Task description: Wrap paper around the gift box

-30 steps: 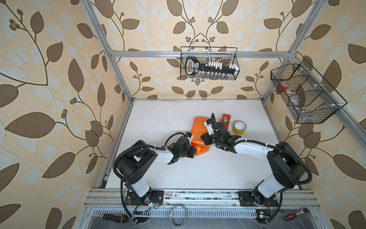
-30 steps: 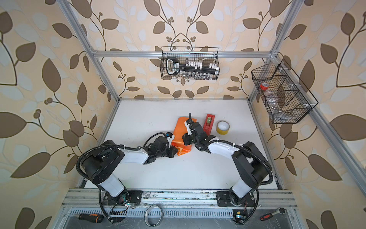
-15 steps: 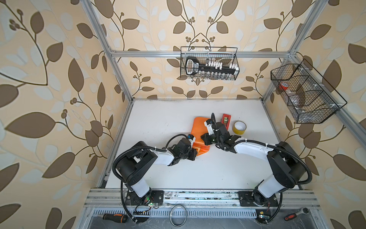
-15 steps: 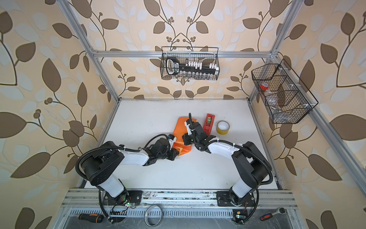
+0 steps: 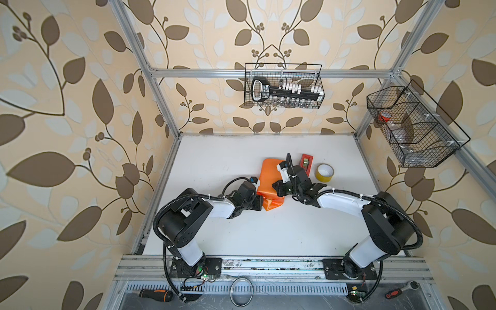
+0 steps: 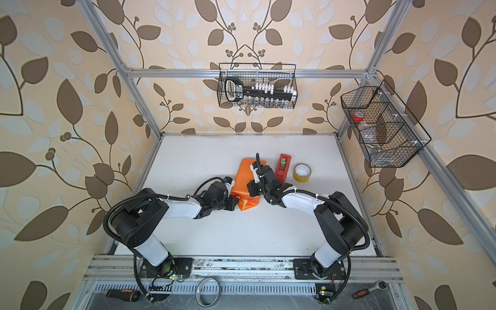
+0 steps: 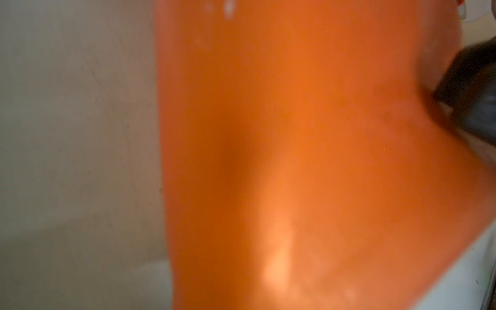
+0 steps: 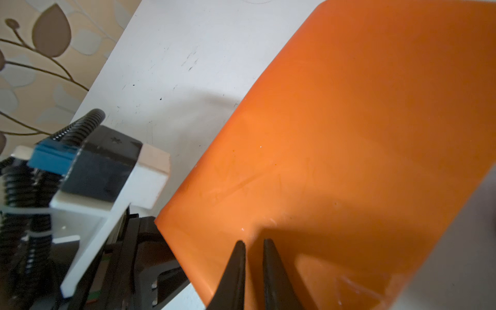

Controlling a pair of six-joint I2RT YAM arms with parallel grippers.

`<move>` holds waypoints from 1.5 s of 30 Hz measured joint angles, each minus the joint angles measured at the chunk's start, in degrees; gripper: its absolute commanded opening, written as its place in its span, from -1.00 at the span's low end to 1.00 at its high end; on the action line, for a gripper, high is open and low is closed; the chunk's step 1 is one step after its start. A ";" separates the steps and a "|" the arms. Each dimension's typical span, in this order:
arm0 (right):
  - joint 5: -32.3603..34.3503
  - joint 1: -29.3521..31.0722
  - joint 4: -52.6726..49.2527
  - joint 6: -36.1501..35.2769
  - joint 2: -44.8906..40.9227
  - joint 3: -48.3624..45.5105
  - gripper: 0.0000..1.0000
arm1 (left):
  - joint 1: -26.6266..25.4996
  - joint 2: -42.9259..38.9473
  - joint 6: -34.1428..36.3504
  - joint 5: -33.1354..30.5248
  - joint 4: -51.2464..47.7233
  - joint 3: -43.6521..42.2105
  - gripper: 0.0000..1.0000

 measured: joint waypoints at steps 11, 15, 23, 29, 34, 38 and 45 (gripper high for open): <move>0.00 0.00 0.61 0.00 0.00 -0.24 -0.70 | 0.26 0.68 0.26 -1.75 -0.52 1.09 -0.78; -0.02 0.00 0.70 0.00 0.00 -0.31 -0.71 | 0.76 0.52 0.24 -2.62 -0.48 1.07 -0.73; 0.00 0.00 0.92 0.00 0.00 -0.46 -0.72 | 1.11 -1.64 -0.09 -4.50 -0.15 -0.85 -0.71; 0.00 0.00 1.03 0.00 0.00 -0.52 -0.73 | 1.51 -2.93 -1.20 -6.03 1.01 -2.32 -0.77; 0.00 0.00 1.51 0.00 0.00 -0.81 -0.74 | 1.51 -2.93 -1.33 -5.88 1.25 -2.16 -0.78; 0.02 0.00 1.53 0.00 0.00 -0.81 -0.74 | 1.51 -2.75 -1.31 -5.79 1.31 -1.68 -0.78; 0.02 0.00 1.53 0.00 0.00 -0.83 -0.75 | 1.42 -0.50 -1.16 -5.53 1.73 -1.14 -0.78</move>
